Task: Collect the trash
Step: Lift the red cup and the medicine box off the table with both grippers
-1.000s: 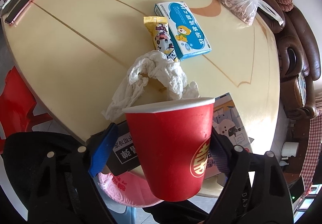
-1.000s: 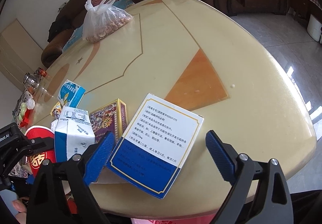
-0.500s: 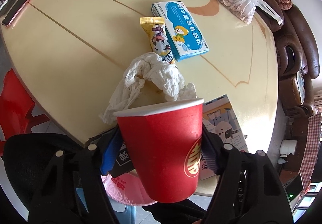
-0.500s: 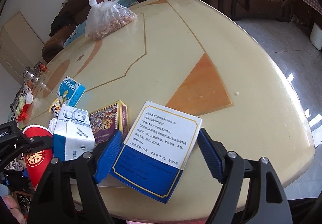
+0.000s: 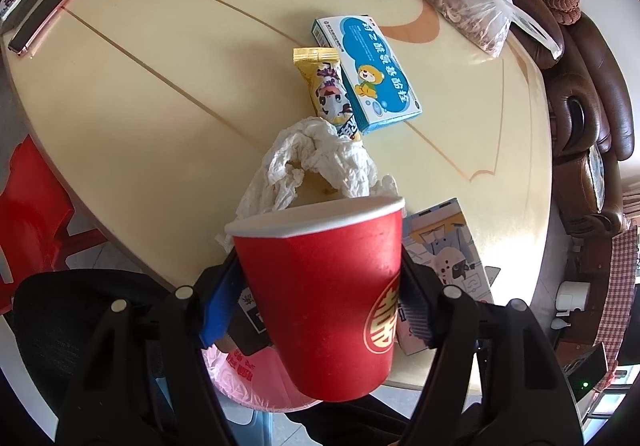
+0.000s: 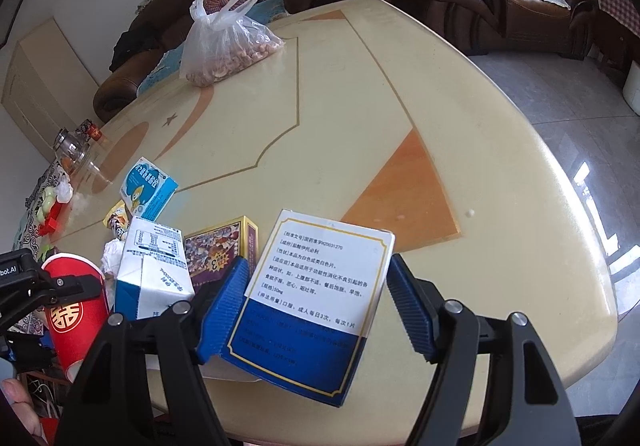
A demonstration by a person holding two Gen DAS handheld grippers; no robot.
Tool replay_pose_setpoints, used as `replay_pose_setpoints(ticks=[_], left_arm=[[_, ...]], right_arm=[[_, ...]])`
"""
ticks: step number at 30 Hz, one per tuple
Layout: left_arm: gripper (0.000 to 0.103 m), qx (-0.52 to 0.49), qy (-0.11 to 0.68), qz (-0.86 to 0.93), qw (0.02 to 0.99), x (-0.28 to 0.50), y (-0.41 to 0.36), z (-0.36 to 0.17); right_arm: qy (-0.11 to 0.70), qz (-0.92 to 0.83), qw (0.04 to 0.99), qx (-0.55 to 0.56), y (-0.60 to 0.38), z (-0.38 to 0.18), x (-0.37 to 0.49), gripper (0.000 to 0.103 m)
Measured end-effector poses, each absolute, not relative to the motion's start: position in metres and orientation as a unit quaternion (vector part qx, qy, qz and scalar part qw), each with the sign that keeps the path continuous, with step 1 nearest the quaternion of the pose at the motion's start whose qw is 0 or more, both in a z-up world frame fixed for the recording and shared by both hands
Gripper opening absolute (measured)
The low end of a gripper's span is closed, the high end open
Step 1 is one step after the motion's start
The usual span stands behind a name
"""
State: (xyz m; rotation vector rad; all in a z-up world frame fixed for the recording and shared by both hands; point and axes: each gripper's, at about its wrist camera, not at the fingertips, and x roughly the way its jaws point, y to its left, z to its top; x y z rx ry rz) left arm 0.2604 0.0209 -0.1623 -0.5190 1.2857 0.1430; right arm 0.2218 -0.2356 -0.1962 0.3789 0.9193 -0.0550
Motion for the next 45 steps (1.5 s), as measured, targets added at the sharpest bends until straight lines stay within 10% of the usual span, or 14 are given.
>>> replay_pose_setpoints(ticks=[45], left_arm=[[0.068,-0.148,0.499,0.033,0.853,0.180,0.045,-0.072]], right_arm=[[0.347,-0.009,0.932,0.104,-0.209,-0.070,0.144,0.069]])
